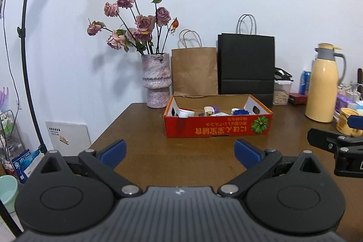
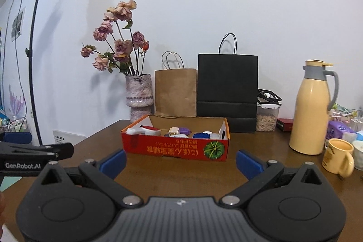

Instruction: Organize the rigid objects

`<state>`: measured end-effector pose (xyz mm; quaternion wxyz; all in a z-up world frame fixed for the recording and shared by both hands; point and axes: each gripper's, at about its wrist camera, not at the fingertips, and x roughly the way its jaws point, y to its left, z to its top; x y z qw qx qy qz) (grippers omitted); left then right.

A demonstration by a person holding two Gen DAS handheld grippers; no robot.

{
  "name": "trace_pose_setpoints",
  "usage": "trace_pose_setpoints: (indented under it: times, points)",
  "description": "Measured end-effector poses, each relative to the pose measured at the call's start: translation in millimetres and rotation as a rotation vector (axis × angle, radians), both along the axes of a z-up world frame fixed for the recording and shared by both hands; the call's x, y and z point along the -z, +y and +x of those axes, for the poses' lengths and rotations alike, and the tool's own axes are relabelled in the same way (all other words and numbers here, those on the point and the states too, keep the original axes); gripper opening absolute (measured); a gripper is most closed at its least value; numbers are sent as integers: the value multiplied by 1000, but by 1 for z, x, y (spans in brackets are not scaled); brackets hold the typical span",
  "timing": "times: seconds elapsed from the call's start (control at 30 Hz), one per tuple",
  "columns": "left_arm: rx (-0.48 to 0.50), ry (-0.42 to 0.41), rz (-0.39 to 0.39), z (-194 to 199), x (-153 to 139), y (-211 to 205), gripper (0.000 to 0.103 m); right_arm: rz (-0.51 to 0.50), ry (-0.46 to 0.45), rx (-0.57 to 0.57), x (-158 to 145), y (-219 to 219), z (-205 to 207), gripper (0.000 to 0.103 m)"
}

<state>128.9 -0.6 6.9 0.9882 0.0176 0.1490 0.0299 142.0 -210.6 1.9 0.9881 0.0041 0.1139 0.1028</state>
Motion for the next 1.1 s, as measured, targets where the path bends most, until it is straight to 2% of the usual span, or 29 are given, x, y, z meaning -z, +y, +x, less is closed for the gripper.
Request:
trace_pose_setpoints:
  times: [0.17, 0.43, 1.1]
  points:
    - [12, -1, -1, -29, 5, -3, 103, -7, -8, 4, 4, -2, -35, 103]
    - [23, -17, -5, -57, 6, -8, 103, -9, -19, 8, 8, -7, -64, 103]
    - [38, -24, 0, -67, 4, -15, 103, -7, -26, 9, 9, -12, -75, 103]
